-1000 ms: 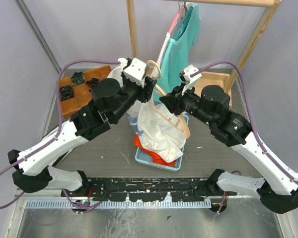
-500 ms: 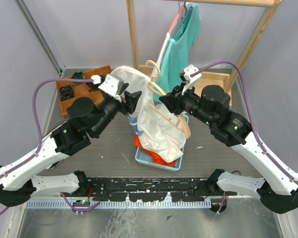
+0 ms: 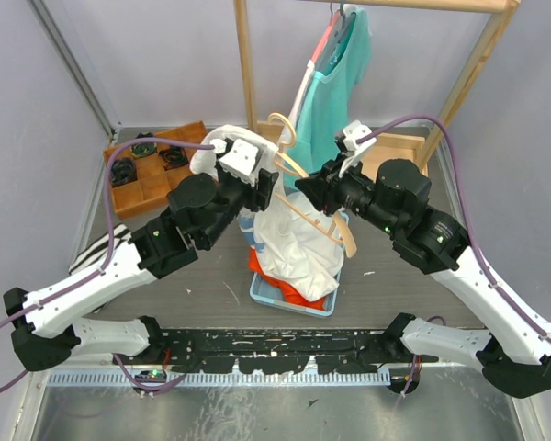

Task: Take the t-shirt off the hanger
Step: Remove the T-shirt from the hanger, then place the T-shirt in the bin.

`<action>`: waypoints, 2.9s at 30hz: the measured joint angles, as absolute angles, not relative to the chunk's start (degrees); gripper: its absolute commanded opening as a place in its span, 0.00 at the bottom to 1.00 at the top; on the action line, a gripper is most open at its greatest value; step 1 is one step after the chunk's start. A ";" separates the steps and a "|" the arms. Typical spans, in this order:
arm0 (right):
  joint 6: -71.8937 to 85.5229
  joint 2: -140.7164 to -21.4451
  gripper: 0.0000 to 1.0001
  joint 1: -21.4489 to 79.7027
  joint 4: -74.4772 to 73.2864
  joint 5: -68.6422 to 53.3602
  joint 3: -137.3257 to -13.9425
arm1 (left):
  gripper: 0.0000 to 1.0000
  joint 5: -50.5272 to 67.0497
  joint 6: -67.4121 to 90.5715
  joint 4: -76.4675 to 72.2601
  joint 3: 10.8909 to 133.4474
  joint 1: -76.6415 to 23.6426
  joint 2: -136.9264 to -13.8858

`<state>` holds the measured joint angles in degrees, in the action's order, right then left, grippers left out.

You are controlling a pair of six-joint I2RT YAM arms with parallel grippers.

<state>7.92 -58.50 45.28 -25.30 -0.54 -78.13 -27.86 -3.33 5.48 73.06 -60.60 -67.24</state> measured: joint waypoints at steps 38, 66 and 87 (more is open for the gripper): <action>7.44 -49.78 0.01 45.28 -26.94 -0.05 -78.13 | 0.00 -30.44 -4.32 7.29 79.11 -47.40 -69.12; 6.13 -40.32 0.01 45.28 -28.29 20.45 -79.33 | 0.00 -7.70 5.89 12.82 87.64 -44.38 -57.89; 6.11 -42.63 0.01 45.28 -28.88 33.26 -83.46 | 0.00 14.61 20.71 11.33 98.43 -46.19 -65.43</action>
